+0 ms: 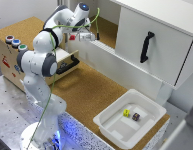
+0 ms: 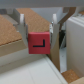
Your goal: Move to the drawer and store the pink object
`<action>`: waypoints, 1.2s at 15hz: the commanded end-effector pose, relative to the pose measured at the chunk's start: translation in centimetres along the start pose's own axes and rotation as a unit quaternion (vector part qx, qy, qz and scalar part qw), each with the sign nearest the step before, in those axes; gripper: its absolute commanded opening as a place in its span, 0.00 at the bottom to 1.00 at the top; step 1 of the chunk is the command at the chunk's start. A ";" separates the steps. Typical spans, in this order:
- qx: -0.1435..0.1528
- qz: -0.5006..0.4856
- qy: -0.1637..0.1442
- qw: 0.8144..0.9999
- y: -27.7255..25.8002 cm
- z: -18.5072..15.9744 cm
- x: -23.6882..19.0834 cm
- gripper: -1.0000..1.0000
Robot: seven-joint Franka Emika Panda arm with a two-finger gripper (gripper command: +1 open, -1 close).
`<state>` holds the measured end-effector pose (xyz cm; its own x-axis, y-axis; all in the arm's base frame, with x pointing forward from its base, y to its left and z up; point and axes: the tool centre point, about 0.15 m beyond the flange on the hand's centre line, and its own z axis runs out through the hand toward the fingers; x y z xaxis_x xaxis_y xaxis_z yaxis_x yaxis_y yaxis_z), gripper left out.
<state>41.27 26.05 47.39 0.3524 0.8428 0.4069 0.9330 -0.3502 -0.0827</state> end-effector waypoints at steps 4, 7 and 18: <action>-0.036 -0.022 -0.026 0.999 -5.4 7.5 -3.2 0.00; -0.051 -0.039 -0.024 0.998 -5.6 9.7 -2.4 0.00; -0.062 -0.098 -0.083 0.990 -5.0 14.1 -1.3 1.00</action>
<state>36.64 31.20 35.89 0.1767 0.9410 0.2887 0.9783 -0.2002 0.0538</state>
